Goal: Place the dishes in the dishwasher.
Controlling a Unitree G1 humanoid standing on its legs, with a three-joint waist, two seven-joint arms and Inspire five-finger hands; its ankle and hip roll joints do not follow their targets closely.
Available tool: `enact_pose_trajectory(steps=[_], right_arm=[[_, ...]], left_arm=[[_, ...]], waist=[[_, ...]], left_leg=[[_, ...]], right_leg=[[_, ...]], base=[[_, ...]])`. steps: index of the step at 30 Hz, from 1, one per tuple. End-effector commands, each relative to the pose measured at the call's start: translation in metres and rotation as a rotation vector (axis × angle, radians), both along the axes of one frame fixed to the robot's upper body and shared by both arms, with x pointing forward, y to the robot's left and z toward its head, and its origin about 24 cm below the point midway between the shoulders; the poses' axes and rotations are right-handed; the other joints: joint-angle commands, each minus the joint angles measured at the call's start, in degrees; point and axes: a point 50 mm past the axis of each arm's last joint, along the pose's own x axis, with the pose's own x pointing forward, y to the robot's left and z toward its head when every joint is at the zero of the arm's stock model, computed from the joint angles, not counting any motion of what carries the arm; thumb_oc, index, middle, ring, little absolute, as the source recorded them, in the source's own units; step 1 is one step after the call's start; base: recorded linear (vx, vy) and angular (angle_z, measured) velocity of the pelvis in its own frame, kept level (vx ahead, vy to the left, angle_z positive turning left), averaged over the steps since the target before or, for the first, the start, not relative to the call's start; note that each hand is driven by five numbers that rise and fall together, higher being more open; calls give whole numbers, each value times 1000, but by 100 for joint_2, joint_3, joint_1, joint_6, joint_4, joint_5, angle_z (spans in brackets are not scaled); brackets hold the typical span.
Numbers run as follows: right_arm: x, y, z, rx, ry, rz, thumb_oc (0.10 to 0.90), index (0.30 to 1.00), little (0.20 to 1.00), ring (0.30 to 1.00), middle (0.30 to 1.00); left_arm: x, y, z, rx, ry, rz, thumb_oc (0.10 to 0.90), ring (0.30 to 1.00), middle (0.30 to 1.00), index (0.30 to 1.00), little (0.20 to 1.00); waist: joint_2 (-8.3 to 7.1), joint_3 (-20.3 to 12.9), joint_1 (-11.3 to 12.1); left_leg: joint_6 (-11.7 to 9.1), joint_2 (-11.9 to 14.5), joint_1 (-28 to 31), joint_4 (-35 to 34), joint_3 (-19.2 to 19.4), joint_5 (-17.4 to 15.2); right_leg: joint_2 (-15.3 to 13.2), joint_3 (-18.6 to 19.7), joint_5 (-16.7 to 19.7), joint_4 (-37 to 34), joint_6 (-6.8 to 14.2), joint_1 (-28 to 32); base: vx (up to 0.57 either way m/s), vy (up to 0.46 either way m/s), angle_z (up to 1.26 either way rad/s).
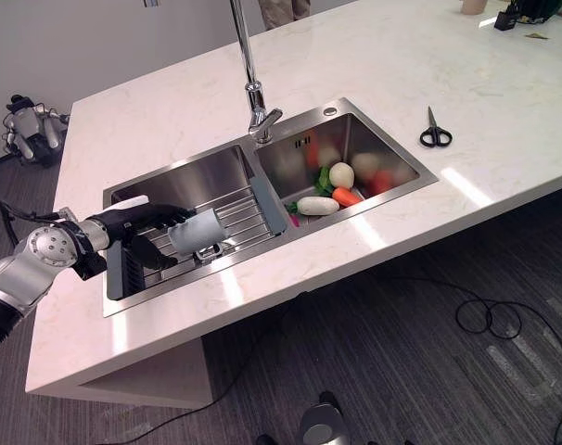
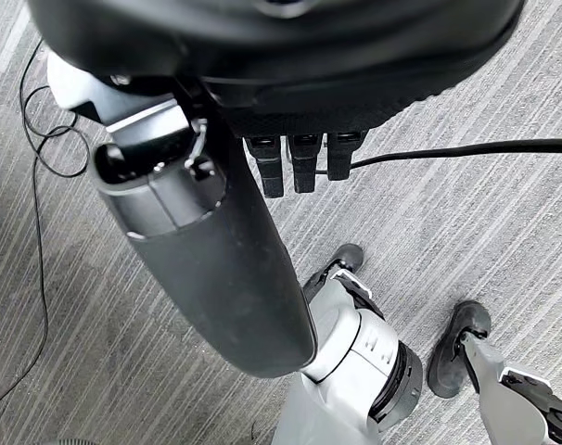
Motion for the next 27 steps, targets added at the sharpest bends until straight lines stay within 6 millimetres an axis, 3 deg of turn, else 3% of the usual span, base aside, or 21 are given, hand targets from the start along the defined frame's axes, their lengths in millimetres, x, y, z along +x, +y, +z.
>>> enact_pose_trajectory(steps=[1, 15, 27], right_arm=[[-13, -12, 6, -48, 7, 22, 800, 900, 900, 900, 900], [-14, -6, 4, -36, 11, 42, 800, 900, 900, 900, 900], [-10, -4, 4, -33, 2, 60, 800, 900, 900, 900, 900]], left_arm=[[5, 19, 56, -81, -286, 111, 800, 900, 900, 900, 900], [3, 24, 54, -28, -381, 175, 800, 900, 900, 900, 900], [4, 23, 39, -21, -361, 205, 800, 900, 900, 900, 900]], waist=[[90, -293, -54], [23, -275, -80], [19, -276, -111]], left_leg=[[-85, 126, -453, 751, -590, -801], [-78, 149, -440, 751, -569, -808], [-85, 179, -401, 751, -536, -807]], right_leg=[[-242, -117, -566, 507, 530, -163], [-245, -134, -574, 507, 531, -159], [-241, -169, -597, 507, 515, -118]], base=[[0, 0, 0], [2, -5, -1], [0, 0, 0]])
